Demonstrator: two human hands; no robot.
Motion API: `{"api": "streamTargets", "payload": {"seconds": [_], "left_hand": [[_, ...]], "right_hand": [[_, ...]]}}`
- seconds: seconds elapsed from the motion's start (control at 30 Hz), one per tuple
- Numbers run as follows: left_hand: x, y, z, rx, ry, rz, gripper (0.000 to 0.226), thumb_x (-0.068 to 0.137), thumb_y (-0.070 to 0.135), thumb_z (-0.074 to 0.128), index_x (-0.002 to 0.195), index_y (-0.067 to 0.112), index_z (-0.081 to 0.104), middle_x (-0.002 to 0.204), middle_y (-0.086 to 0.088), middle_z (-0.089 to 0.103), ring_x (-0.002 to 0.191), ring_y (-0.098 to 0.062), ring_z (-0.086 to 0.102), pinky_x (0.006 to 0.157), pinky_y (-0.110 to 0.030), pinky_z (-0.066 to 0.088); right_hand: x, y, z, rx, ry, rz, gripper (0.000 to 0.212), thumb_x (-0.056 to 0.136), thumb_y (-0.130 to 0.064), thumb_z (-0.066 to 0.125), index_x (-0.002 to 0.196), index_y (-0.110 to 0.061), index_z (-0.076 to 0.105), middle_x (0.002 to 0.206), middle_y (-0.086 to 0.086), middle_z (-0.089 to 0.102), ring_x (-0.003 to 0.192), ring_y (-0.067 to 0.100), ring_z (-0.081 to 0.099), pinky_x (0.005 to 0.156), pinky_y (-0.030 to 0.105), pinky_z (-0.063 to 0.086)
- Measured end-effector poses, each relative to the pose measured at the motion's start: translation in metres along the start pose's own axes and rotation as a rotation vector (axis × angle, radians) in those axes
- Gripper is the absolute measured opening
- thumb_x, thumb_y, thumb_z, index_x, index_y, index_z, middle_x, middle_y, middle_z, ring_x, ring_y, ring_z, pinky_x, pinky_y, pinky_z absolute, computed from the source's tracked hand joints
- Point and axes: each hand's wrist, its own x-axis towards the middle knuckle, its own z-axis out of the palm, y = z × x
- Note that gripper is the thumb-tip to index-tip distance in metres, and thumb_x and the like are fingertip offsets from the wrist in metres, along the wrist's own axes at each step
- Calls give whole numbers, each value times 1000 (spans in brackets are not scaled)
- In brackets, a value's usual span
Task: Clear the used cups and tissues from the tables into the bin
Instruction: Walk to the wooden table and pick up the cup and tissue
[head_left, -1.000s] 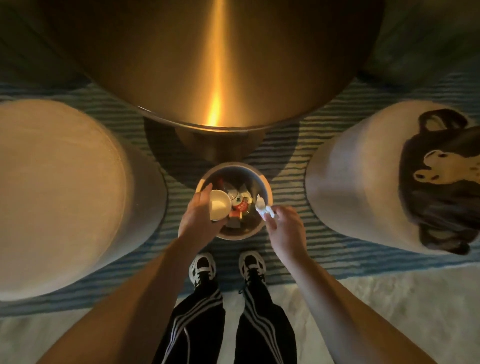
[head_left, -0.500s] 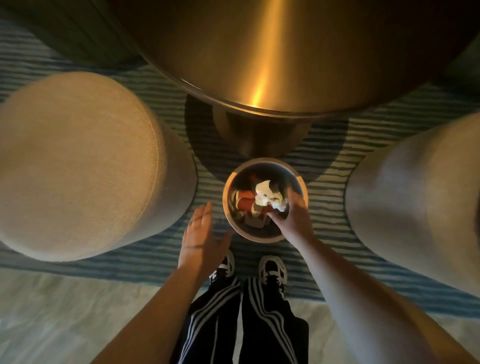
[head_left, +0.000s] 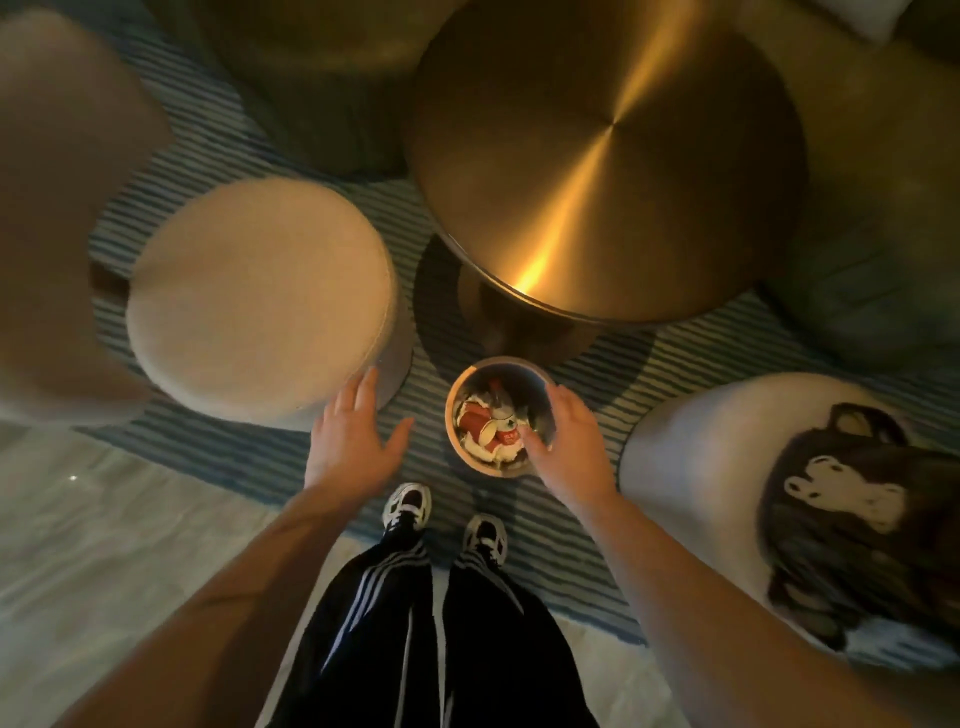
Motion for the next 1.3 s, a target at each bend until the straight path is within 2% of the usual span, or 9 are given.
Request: {"api": "streamTargets", "payload": {"seconds": [0.13,0.3,0.57,0.73,0.9,1.03,1.3], "left_hand": [[-39,-14,-41,-4,137,-136,77,90,52,48,149,13,18,153,-10,26,138,-27,25,111,-46,25],[-97,-60,-82,-61,287,-371,79,88,56,47,149,15,17,154,-8,24,140,-25,22,112,-45,24],[-180,-168,-147,-132,546,-706,77,87,53,49,148,15,22,151,-7,30,138,-26,26,110,-46,26],[-193,-263,-188,-170,651,-827,77,88,53,47,149,16,20,153,-8,27,141,-24,20,113,-42,20],[-176,-397,-239,-180,656,-848,77,88,54,46,149,17,16,154,-7,25,141,-23,18,114,-41,19],[-157,-493,-296,-141,590,-821,77,89,55,44,149,17,15,154,-6,23,141,-24,18,114,-42,20],[-80,-605,-410,-130,569,-711,78,88,56,42,150,18,14,154,-5,24,142,-23,18,114,-43,19]], "right_hand": [[-13,-65,-25,-19,-8,-176,63,92,-41,53,145,-15,32,151,7,36,140,21,30,115,40,28],[-21,-160,-7,-57,-159,-415,64,93,-42,51,148,-18,28,155,7,29,144,21,22,117,41,25],[-38,-321,72,-200,-281,-764,59,91,-40,54,141,-14,38,145,9,40,133,25,36,109,37,30],[-47,-429,149,-213,-343,-920,57,94,-42,49,143,-18,35,151,3,35,138,21,31,111,35,28],[-42,-558,242,-174,-349,-971,56,96,-38,48,145,-15,34,153,4,32,141,20,27,115,35,25],[-28,-651,291,-198,-359,-917,56,97,-38,46,146,-16,31,155,4,27,142,20,24,113,36,27],[21,-770,328,-197,-286,-796,55,96,-38,48,144,-16,34,152,5,32,139,22,30,111,36,29]]}}
